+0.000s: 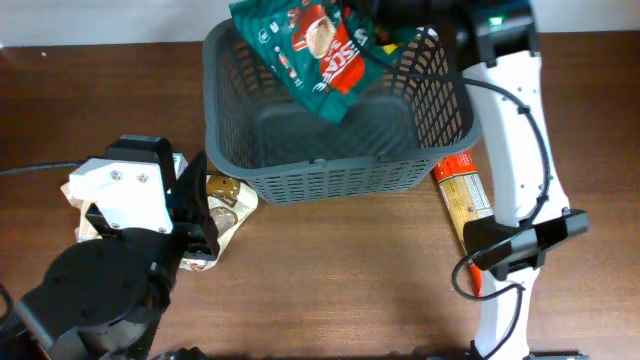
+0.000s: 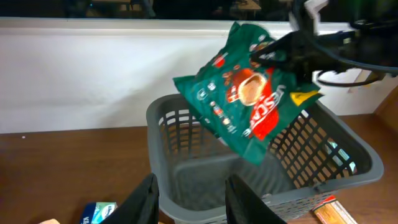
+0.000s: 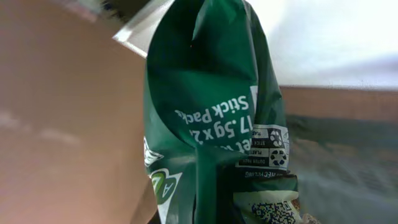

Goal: Pack container
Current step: 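Carry the bag over the basket and open the right gripper, then withdraw the right gripper to the right of the basket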

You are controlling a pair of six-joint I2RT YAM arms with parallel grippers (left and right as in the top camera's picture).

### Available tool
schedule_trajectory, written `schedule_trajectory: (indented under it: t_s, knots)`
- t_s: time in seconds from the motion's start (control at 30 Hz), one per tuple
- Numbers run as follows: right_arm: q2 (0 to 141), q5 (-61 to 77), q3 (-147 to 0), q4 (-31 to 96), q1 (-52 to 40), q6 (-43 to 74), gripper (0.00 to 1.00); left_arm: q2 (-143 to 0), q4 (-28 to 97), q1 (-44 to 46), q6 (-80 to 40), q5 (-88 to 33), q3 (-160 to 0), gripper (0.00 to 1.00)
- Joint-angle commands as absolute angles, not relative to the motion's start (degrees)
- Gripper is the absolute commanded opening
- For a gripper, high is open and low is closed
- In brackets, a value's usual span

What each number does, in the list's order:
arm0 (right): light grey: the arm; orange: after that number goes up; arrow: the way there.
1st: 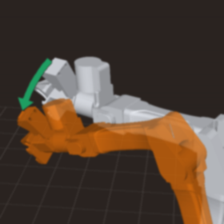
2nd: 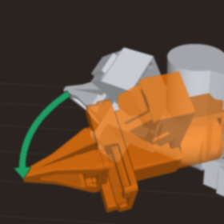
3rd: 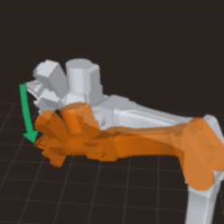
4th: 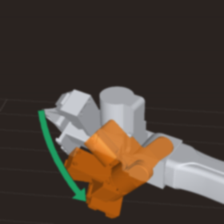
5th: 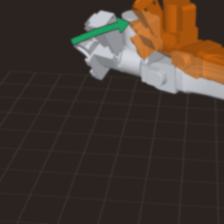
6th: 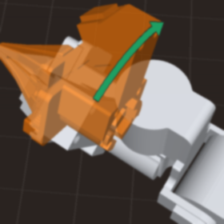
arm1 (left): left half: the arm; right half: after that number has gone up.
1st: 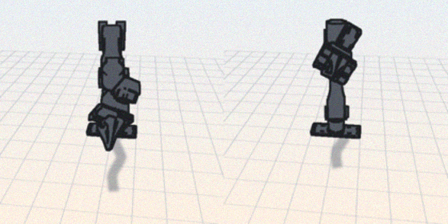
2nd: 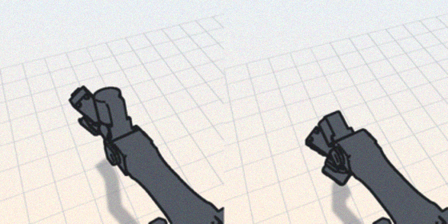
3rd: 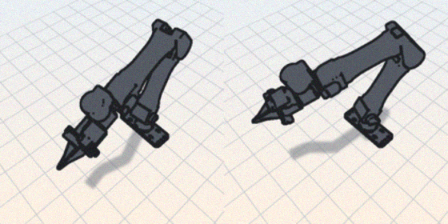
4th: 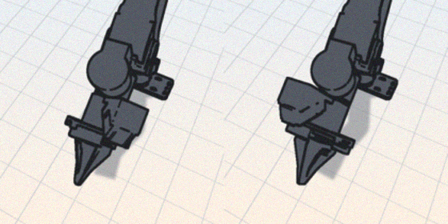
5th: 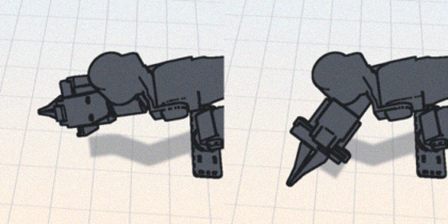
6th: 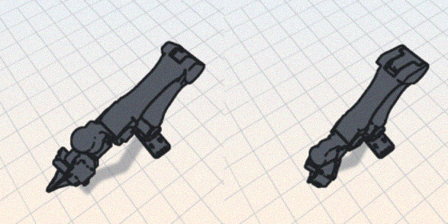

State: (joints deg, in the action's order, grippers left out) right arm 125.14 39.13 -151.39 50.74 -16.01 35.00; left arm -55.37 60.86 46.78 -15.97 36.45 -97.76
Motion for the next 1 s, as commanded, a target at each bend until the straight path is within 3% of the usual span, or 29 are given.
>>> schedule_trajectory:
  t_s: [0.0, 0.23, 0.67, 0.7, 0.73, 0.77, 0.8, 0.97]
  knots:
    - [123.31, 30.17, -150.74, 49.04, -18.46, 47.27, 0.04, -55.35, 60.95, 46.59, -14.85, 37.08, -98.26, 0.28]
    - [123.31, 24.64, -147.35, 50.24, -21.78, 54.59, 0.04, -55.35, 60.93, 46.59, -14.85, 37.08, -98.26, 0.28]
    - [123.31, 24.38, -146.61, 52.84, -23.66, 57.52, 0.04, -55.35, 60.93, 46.59, -14.85, 37.08, -98.26, 0.28]
    - [123.31, 24.56, -146.61, 53.12, -23.66, 57.52, 0.18, -55.35, 60.95, 46.59, -14.85, 37.08, -98.26, 0.29]
    - [123.31, 25.04, -146.61, 53.15, -23.62, 57.52, 0.48, -55.35, 60.93, 46.59, -14.85, 37.06, -98.26, 0.28]
    - [123.31, 25.96, -146.63, 53.12, -23.62, 57.52, 0.87, -55.35, 60.93, 46.59, -14.85, 37.08, -98.26, 0.28]
    - [123.31, 26.63, -146.65, 53.1, -23.59, 57.52, 1.0, -55.35, 60.93, 46.59, -14.85, 37.08, -98.26, 0.28]
    - [123.02, 28.45, -147.17, 52.95, -22.81, 57.49, 0.99, -55.35, 60.97, 46.59, -14.85, 37.06, -98.26, 0.28]
